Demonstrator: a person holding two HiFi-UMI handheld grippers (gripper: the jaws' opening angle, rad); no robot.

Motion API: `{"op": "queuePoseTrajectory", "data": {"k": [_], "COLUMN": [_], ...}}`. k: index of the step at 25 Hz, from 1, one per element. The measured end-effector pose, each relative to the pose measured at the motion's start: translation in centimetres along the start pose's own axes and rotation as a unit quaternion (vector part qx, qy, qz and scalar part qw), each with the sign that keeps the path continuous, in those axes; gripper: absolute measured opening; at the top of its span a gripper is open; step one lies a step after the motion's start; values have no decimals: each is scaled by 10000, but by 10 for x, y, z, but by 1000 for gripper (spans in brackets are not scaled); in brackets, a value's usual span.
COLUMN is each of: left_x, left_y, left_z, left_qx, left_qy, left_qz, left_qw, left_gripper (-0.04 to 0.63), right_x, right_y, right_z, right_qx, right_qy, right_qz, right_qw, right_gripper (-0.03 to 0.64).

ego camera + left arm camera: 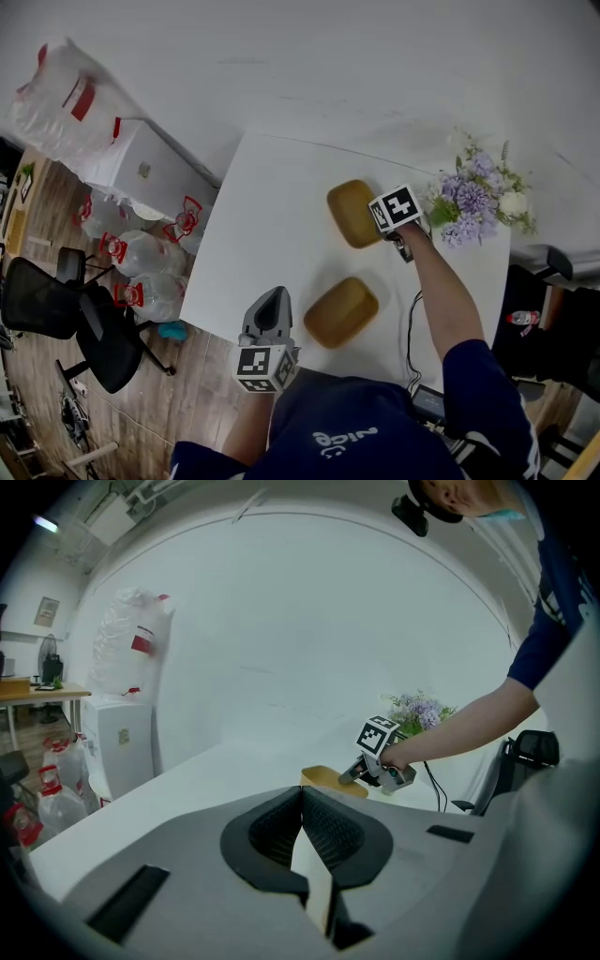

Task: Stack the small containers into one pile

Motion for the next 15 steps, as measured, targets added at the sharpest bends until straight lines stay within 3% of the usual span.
{"op": "queuePoseTrajectory", "data": {"k": [6, 15], "left_x": [4, 3], "left_y": [6, 7], "left_z": [6, 10], "left_qx": [-89, -82], "left_qy": [35, 129], "left_qz": [40, -10], "left_qw": [9999, 9999], "left_gripper": [18, 18], "right_x": [7, -3], "right_y": [-4, 2], "right_z": [2, 9], "right_qx": [130, 128], "right_qy": [-36, -82], "right_qz": [111, 22], "right_qw": [9998, 9999], "right_gripper": [71, 57]}}
Point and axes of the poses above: the fingertips, and each gripper's own axes: y backward along the fingers, z to its left, x out of its underside, the point moved 4 cm from there along y, backward along the fingers
